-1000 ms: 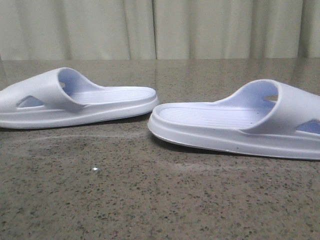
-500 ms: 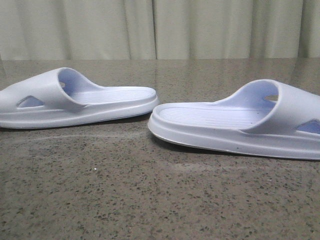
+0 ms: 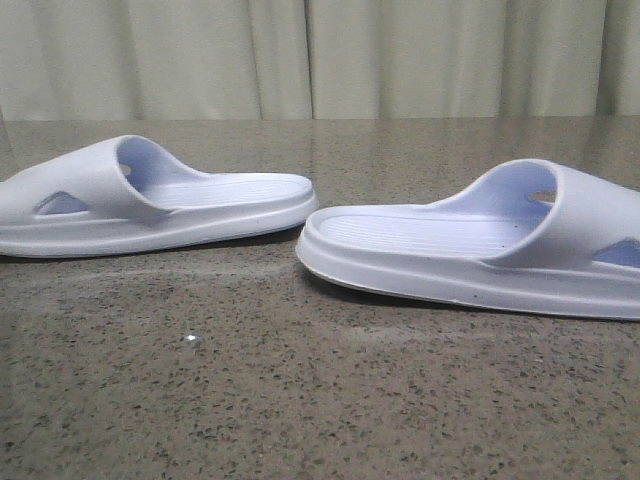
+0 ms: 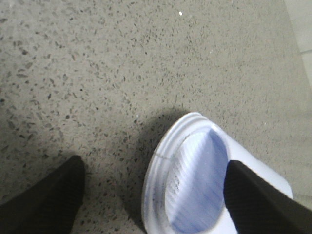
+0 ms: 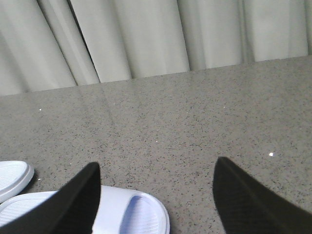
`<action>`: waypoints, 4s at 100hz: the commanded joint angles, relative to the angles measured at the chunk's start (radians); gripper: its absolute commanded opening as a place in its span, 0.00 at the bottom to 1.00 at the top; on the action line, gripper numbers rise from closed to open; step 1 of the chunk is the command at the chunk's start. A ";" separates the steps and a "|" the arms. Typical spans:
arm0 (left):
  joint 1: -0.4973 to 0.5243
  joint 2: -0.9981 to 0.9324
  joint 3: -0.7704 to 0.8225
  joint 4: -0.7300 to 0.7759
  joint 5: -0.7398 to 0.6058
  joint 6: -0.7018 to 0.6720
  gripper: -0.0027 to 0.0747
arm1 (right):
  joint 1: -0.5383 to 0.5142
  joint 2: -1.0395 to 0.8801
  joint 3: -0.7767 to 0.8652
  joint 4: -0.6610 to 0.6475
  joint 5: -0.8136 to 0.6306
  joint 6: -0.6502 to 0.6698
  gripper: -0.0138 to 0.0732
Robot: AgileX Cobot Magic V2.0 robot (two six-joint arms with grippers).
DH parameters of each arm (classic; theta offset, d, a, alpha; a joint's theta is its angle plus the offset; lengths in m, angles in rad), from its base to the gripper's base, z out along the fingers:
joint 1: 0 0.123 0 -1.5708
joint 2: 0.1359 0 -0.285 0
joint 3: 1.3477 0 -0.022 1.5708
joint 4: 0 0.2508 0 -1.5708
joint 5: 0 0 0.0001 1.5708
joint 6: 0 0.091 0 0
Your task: Insert blue slippers together front up
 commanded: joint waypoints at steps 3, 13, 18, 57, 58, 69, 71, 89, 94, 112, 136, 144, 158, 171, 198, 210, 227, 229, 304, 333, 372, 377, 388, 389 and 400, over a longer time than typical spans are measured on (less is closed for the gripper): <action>-0.006 0.009 -0.022 -0.051 -0.005 -0.003 0.72 | 0.002 0.022 -0.031 0.001 -0.086 -0.003 0.65; -0.006 0.009 -0.022 -0.058 -0.003 0.002 0.72 | 0.002 0.022 -0.031 0.001 -0.088 -0.003 0.65; -0.006 0.011 -0.022 -0.058 -0.003 0.002 0.71 | 0.002 0.022 -0.031 0.001 -0.093 -0.003 0.65; -0.006 0.110 -0.022 -0.115 0.045 0.004 0.52 | 0.002 0.022 -0.031 0.001 -0.101 -0.003 0.65; -0.006 0.111 -0.022 -0.117 0.048 0.004 0.52 | 0.002 0.022 -0.031 0.001 -0.101 -0.003 0.65; -0.006 0.132 -0.022 -0.125 0.058 0.007 0.50 | 0.002 0.022 -0.031 0.001 -0.101 -0.003 0.65; -0.006 0.135 -0.022 -0.127 0.058 0.014 0.50 | 0.002 0.022 -0.031 0.001 -0.101 -0.003 0.65; -0.006 0.146 -0.022 -0.246 0.071 0.166 0.50 | 0.002 0.022 -0.031 0.002 -0.101 -0.003 0.65; -0.006 0.148 -0.022 -0.286 0.075 0.210 0.50 | 0.002 0.022 -0.031 0.004 -0.101 -0.003 0.65; -0.006 0.150 -0.022 -0.369 0.097 0.308 0.50 | 0.002 0.022 -0.031 0.007 -0.101 -0.003 0.65; -0.006 0.150 -0.022 -0.391 0.130 0.347 0.48 | 0.002 0.022 -0.031 0.007 -0.101 -0.003 0.65; -0.006 0.150 -0.022 -0.391 0.132 0.347 0.48 | 0.002 0.022 -0.031 0.012 -0.101 -0.003 0.65; -0.006 0.150 -0.022 -0.391 0.136 0.347 0.48 | 0.002 0.022 -0.031 0.034 -0.101 -0.003 0.65; -0.006 0.150 -0.022 -0.391 0.136 0.347 0.48 | 0.002 0.022 -0.031 0.047 -0.101 -0.003 0.65; -0.006 0.150 -0.022 -0.391 0.138 0.349 0.32 | 0.002 0.022 -0.031 0.053 -0.101 -0.003 0.65; -0.006 0.150 -0.022 -0.391 0.134 0.368 0.20 | 0.002 0.022 -0.031 0.053 -0.101 -0.003 0.65; -0.006 0.150 -0.022 -0.391 0.125 0.370 0.06 | 0.002 0.022 -0.031 0.053 -0.101 -0.003 0.65; -0.006 0.150 -0.022 -0.391 0.123 0.370 0.06 | 0.002 0.022 -0.031 0.053 -0.101 -0.003 0.65; -0.006 -0.034 -0.022 -0.688 0.234 0.693 0.06 | 0.002 0.022 -0.031 0.053 -0.101 -0.003 0.65; -0.006 -0.214 -0.022 -0.728 0.264 0.693 0.06 | 0.002 0.022 -0.028 0.053 -0.116 -0.003 0.65; -0.006 -0.278 -0.022 -0.776 0.337 0.693 0.06 | 0.002 0.202 -0.020 0.057 -0.062 0.188 0.65; -0.006 -0.278 -0.022 -0.776 0.337 0.693 0.06 | 0.002 0.241 -0.020 0.065 -0.060 0.195 0.65; -0.006 -0.278 -0.022 -0.776 0.339 0.693 0.06 | 0.002 0.311 -0.020 0.096 -0.058 0.197 0.65; -0.006 -0.278 -0.022 -0.776 0.339 0.693 0.06 | 0.002 0.320 -0.020 0.100 -0.058 0.197 0.65; -0.006 -0.278 -0.022 -0.776 0.339 0.693 0.06 | 0.002 0.384 -0.020 0.119 -0.058 0.197 0.65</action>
